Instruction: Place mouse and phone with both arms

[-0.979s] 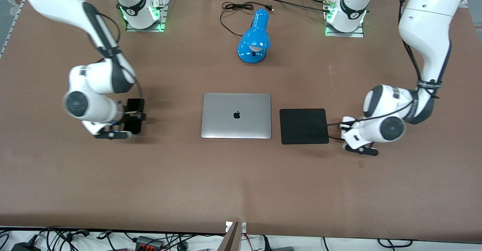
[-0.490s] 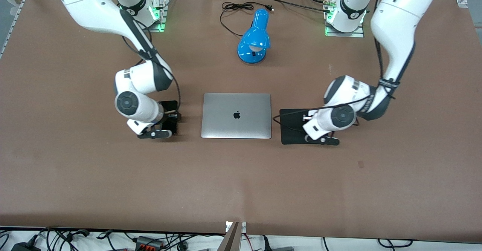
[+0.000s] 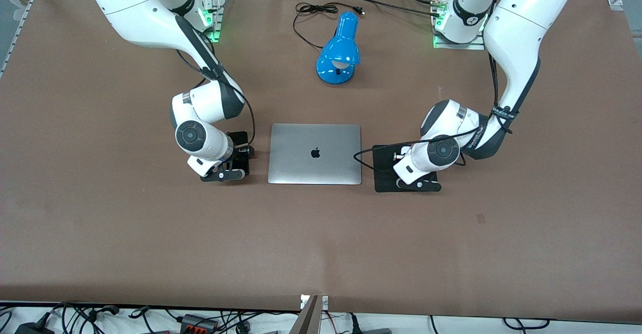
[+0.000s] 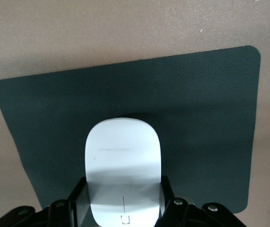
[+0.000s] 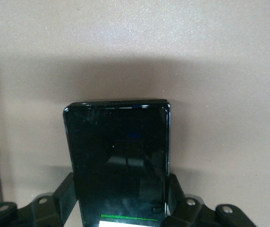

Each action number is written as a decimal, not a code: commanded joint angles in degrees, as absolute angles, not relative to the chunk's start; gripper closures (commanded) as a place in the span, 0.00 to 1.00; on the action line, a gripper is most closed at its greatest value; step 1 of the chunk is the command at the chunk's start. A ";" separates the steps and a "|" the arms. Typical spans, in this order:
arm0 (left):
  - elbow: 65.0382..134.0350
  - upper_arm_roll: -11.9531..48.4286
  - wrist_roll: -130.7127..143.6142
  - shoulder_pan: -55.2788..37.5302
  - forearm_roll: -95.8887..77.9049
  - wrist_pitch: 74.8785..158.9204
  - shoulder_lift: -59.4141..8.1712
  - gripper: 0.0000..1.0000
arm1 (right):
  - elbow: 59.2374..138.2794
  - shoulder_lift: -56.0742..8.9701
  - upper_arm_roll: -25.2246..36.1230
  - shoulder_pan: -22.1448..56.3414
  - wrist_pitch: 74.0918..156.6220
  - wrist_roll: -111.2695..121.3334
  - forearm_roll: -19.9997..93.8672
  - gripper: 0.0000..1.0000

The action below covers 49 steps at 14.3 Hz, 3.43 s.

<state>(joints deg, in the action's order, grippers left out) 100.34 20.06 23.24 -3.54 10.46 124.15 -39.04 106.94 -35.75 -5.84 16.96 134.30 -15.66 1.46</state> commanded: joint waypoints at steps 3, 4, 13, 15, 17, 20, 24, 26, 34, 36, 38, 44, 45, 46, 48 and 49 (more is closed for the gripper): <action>100.28 20.21 24.34 -3.25 11.16 124.63 -39.29 0.15 | 105.39 -35.86 -5.54 17.67 134.21 -20.98 3.43 0.00; 100.11 20.13 24.26 -2.99 11.16 124.28 -39.20 0.00 | 104.60 -34.64 -5.54 17.75 133.51 -21.61 3.43 0.00; 95.10 20.39 21.44 7.99 11.16 109.34 -25.86 0.00 | 89.86 -23.12 -4.83 12.76 108.41 -17.67 2.55 0.00; 94.05 20.22 21.45 8.70 11.16 105.75 -20.07 0.00 | 83.17 -23.12 -4.83 10.21 100.76 -16.96 2.46 0.00; 88.63 20.56 21.45 10.54 9.07 97.70 -17.67 0.00 | 78.51 -22.94 -4.83 7.57 96.61 -16.79 2.64 0.00; 78.33 19.96 18.05 12.22 5.54 84.76 -15.83 0.00 | 74.81 -22.59 -4.48 5.37 92.29 -13.46 2.55 0.00; 83.99 15.48 11.60 9.42 6.06 85.07 -8.29 0.00 | 73.48 -18.65 -2.72 2.13 92.81 -6.34 2.46 0.00; 94.95 13.37 11.69 8.53 4.84 90.49 -0.40 0.00 | 73.48 -17.93 -2.64 0.71 92.64 -3.53 2.20 0.00; 100.64 4.48 11.34 0.35 4.57 94.76 3.78 0.00 | 74.96 -15.56 -0.35 -1.23 93.95 1.14 -2.46 0.00; 99.41 4.83 11.51 -0.17 3.78 92.73 3.95 0.00 | 79.77 -12.67 -0.35 -1.32 94.57 1.14 -1.93 0.00; 98.44 5.01 11.69 -0.18 2.91 92.46 3.69 0.00 | 87.23 -7.94 -0.26 -2.02 97.10 1.14 -1.93 0.00; 97.21 5.01 11.16 0.53 1.14 92.20 2.81 0.00 | 96.95 -1.84 -0.35 -2.02 100.64 2.02 -1.93 0.00; 97.21 4.92 10.81 0.61 1.14 92.11 2.73 0.00 | 96.60 -2.02 -0.35 -2.28 100.72 2.54 -1.59 0.00; 97.21 4.92 10.03 0.62 1.06 92.02 2.81 0.00 | 96.07 -1.93 -0.26 -2.37 100.20 2.46 -1.23 0.00; 96.77 4.92 9.76 0.53 1.23 92.11 2.64 0.00 | 95.98 -1.67 -0.26 -2.37 100.28 2.29 -1.14 0.00; 96.77 4.92 9.76 0.53 1.14 92.11 2.72 0.00 | 95.98 -1.67 -0.26 -2.37 100.54 2.20 -1.06 0.00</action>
